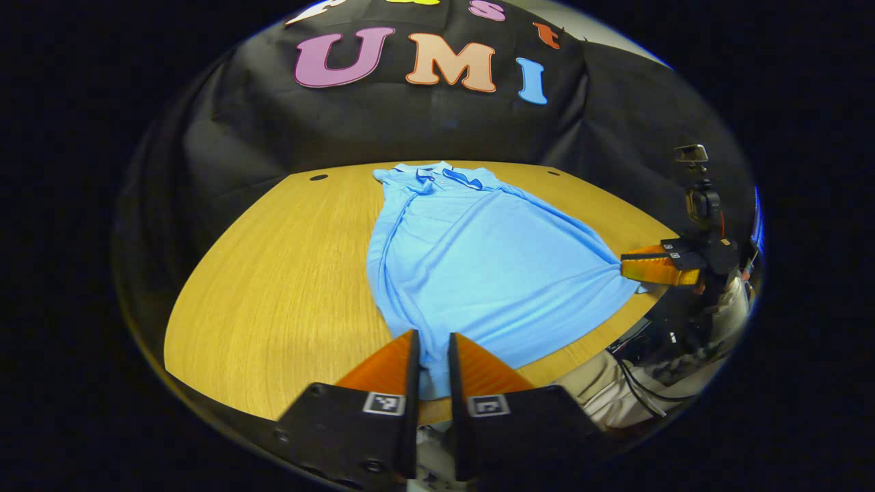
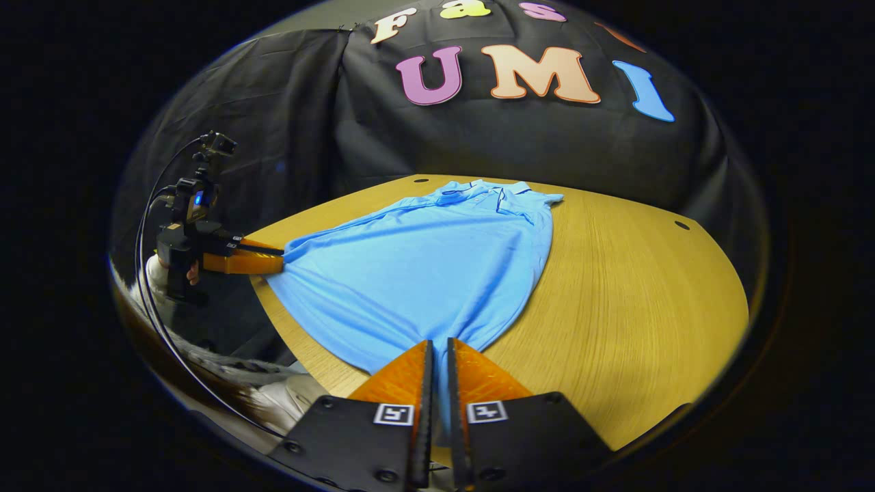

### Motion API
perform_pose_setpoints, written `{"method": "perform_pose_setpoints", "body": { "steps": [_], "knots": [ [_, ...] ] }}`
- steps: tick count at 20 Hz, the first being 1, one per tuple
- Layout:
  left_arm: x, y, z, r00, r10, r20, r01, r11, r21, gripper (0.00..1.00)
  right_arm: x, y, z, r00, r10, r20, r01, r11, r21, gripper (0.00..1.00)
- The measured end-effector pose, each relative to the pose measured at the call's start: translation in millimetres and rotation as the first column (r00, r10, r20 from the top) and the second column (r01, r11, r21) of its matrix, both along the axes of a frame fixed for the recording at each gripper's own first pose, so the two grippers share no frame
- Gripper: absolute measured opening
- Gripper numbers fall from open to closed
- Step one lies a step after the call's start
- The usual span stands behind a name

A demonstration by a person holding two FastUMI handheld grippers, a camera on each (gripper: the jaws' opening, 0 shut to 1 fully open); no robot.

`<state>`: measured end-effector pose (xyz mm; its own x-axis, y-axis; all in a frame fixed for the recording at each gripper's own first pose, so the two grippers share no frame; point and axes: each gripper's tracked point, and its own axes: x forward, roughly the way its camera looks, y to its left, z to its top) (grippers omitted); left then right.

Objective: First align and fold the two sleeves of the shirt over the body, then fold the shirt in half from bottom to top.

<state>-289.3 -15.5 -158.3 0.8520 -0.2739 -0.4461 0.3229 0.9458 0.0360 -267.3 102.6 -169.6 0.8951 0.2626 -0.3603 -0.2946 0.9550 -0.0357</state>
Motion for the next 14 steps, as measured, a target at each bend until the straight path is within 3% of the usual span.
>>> {"method": "perform_pose_setpoints", "body": {
  "steps": [1,2,9,14],
  "knots": [
    [3,0,-1,1.000,0.005,-0.001,-0.005,1.000,-0.003,0.03,-3,-2,1,1.000,0.001,0.003,-0.001,1.000,-0.008,0.10],
    [3,1,-1,1.000,0.013,-0.006,-0.013,1.000,0.000,0.01,3,1,-1,1.000,-0.007,0.001,0.007,1.000,0.000,0.02],
    [14,3,16,0.997,0.062,0.039,-0.060,0.997,-0.052,0.00,3,-2,13,0.998,-0.032,0.051,0.032,0.999,-0.014,0.02],
    [33,-1,46,0.995,0.053,0.086,-0.051,0.998,-0.023,0.00,19,-9,39,0.996,-0.057,0.068,0.056,0.998,0.004,0.02]
  ]
}}
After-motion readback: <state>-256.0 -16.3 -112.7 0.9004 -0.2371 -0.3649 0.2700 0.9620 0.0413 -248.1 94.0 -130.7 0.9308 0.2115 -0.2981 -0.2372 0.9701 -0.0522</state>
